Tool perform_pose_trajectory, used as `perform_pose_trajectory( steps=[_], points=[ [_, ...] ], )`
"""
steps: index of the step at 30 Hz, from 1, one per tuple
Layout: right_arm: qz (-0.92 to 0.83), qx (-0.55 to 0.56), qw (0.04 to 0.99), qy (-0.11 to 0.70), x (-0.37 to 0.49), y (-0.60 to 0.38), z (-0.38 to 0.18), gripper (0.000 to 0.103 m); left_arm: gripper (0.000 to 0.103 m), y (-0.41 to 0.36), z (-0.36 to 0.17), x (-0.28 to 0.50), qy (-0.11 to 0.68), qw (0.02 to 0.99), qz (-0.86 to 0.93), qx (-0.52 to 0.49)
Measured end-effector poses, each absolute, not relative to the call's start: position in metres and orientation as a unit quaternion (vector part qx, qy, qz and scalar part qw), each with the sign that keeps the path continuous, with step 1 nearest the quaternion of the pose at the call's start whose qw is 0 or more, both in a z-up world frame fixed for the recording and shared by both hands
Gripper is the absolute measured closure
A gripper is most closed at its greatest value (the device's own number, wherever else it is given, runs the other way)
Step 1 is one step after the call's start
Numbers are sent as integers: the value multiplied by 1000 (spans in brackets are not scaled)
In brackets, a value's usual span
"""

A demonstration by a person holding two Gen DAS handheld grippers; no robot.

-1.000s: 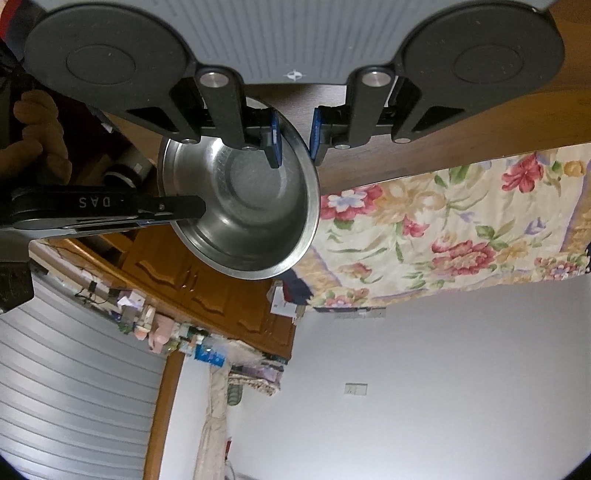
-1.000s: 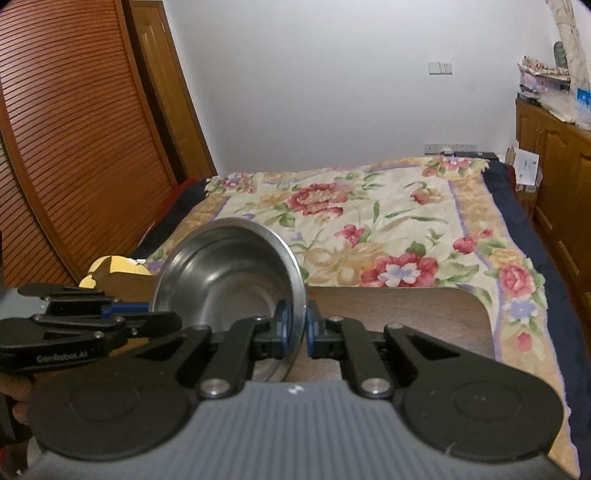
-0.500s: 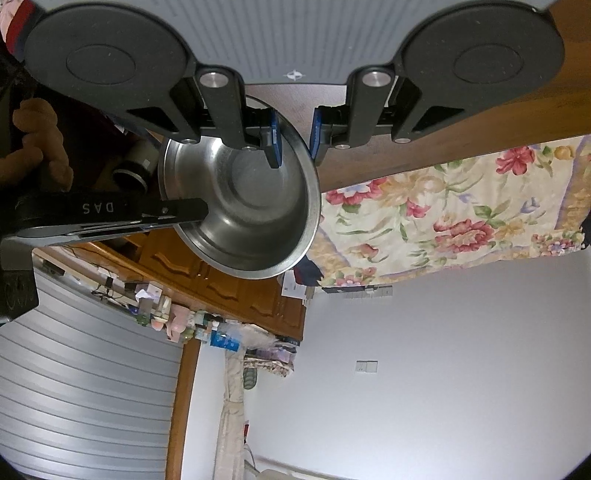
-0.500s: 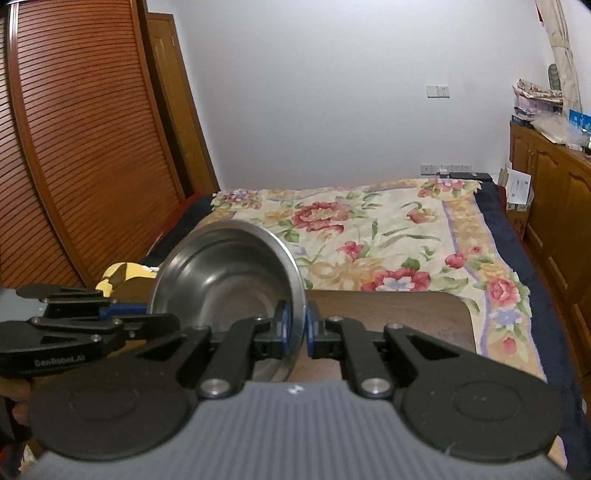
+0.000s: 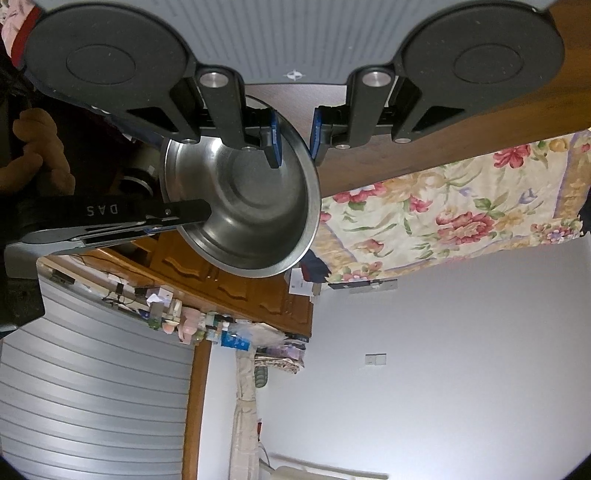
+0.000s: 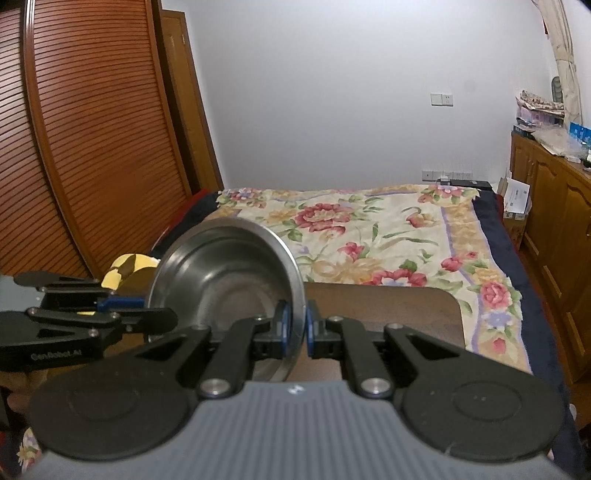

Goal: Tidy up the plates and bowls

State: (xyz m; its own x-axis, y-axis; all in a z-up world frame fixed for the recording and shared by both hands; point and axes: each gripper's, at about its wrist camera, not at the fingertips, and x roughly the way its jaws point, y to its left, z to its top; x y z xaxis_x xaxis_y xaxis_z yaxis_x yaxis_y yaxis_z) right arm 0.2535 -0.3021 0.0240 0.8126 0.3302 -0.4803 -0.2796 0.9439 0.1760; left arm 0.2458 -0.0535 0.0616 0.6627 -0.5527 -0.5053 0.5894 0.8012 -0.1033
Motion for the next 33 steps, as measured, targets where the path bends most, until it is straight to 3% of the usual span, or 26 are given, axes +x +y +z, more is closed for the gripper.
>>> perform_pose_trajectory(
  steps=[33],
  points=[
    [163,53,933,316,209,-310,-20,92,86,-61,5,198,321,882,-342,42]
  ],
)
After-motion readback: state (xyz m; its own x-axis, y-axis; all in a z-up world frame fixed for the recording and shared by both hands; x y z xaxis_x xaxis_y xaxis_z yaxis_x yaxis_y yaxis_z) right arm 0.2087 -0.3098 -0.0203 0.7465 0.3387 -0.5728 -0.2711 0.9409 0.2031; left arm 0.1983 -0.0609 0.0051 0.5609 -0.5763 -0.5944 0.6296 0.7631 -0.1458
